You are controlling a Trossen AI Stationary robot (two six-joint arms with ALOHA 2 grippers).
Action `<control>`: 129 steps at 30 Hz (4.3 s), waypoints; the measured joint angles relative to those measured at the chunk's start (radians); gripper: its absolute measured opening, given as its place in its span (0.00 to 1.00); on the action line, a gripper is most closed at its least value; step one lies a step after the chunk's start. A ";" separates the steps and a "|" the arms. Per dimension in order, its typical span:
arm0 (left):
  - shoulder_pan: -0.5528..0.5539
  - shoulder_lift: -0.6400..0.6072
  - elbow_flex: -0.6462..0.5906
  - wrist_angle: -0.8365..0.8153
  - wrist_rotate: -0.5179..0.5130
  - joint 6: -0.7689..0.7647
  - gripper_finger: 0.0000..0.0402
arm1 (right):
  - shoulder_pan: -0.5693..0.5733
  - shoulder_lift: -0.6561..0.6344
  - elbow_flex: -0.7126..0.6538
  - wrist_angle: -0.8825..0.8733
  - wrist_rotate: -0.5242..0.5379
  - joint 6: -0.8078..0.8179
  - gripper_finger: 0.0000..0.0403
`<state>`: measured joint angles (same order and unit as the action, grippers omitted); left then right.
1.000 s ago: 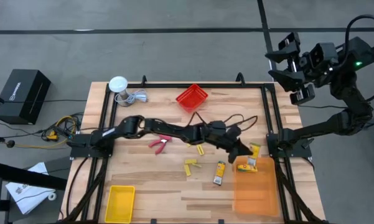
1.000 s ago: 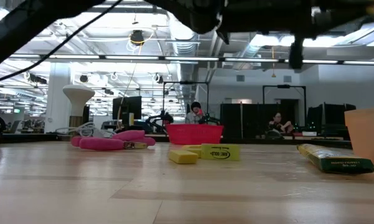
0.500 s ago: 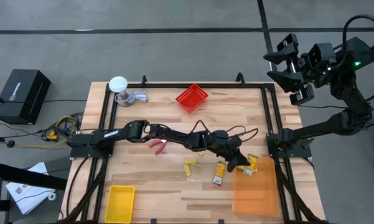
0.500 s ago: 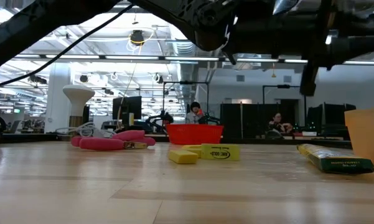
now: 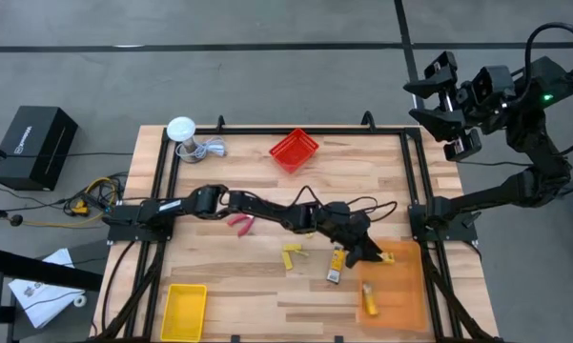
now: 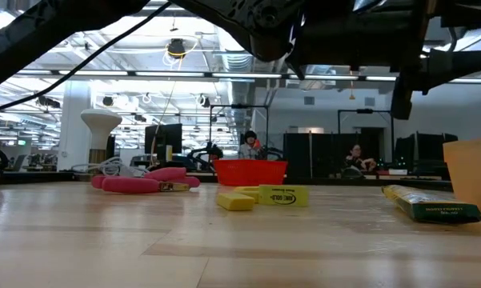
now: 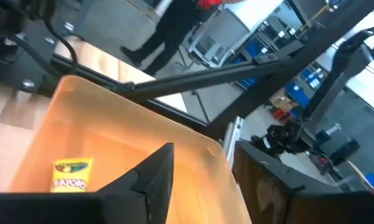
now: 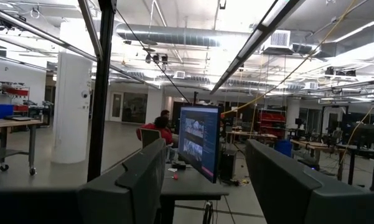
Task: Pick & Place School Supplies
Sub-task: Put the crayon box into the orange bin
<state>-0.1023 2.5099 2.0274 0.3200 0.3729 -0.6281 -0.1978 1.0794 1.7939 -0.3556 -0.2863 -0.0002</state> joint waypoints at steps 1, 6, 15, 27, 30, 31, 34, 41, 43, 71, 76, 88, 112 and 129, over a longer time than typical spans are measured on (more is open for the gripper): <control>0.004 -0.002 0.000 -0.020 0.010 0.000 0.41 | 0.000 0.000 0.000 0.000 0.000 0.000 0.53; 0.029 -0.035 -0.001 -0.240 0.057 0.073 0.38 | 0.000 0.000 0.000 0.000 0.000 0.000 0.53; 0.101 -0.178 0.000 -0.635 0.048 0.339 0.31 | 0.000 -0.001 0.000 -0.002 0.000 0.000 0.53; 0.147 -0.218 -0.017 -1.059 -0.009 0.292 0.30 | 0.002 -0.001 0.000 0.000 -0.001 -0.002 0.53; 0.129 -0.216 -0.059 -1.033 0.026 0.206 0.30 | 0.001 -0.001 0.000 0.000 -0.001 -0.008 0.53; 0.121 -0.216 -0.067 -1.024 0.045 0.166 0.30 | 0.001 -0.001 0.000 -0.001 -0.001 -0.014 0.53; 0.090 -0.216 -0.081 -0.977 0.065 0.103 0.30 | 0.001 -0.002 0.000 -0.015 -0.001 -0.031 0.53; 0.049 -0.216 -0.157 -0.804 0.034 -0.116 0.30 | 0.001 -0.002 0.000 -0.093 0.007 -0.034 0.53; 0.044 -0.216 -0.179 -0.764 -0.009 -0.161 0.31 | 0.001 -0.002 0.000 -0.093 0.007 -0.034 0.53; 0.008 -0.095 -0.221 -0.582 0.009 -0.345 0.40 | 0.000 -0.002 0.000 -0.094 0.001 -0.026 0.53; 0.008 -0.080 -0.221 -0.534 -0.009 -0.364 0.39 | 0.000 -0.002 0.000 -0.094 0.000 -0.026 0.53; -0.012 0.018 -0.215 -0.321 0.118 -0.502 0.02 | 0.000 -0.002 0.000 -0.102 -0.001 -0.026 0.53; 0.134 -0.359 -0.230 -0.350 0.033 0.160 0.19 | 0.000 -0.002 0.000 -0.143 0.000 -0.025 0.53; 0.239 -0.803 -0.225 -0.899 -0.239 0.493 0.15 | 0.024 0.209 0.000 -0.488 -0.151 -0.012 0.53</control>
<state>0.1365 1.7071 1.8020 -0.5790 0.1338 -0.1353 -0.1734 1.2880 1.7943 -0.8440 -0.4374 -0.0120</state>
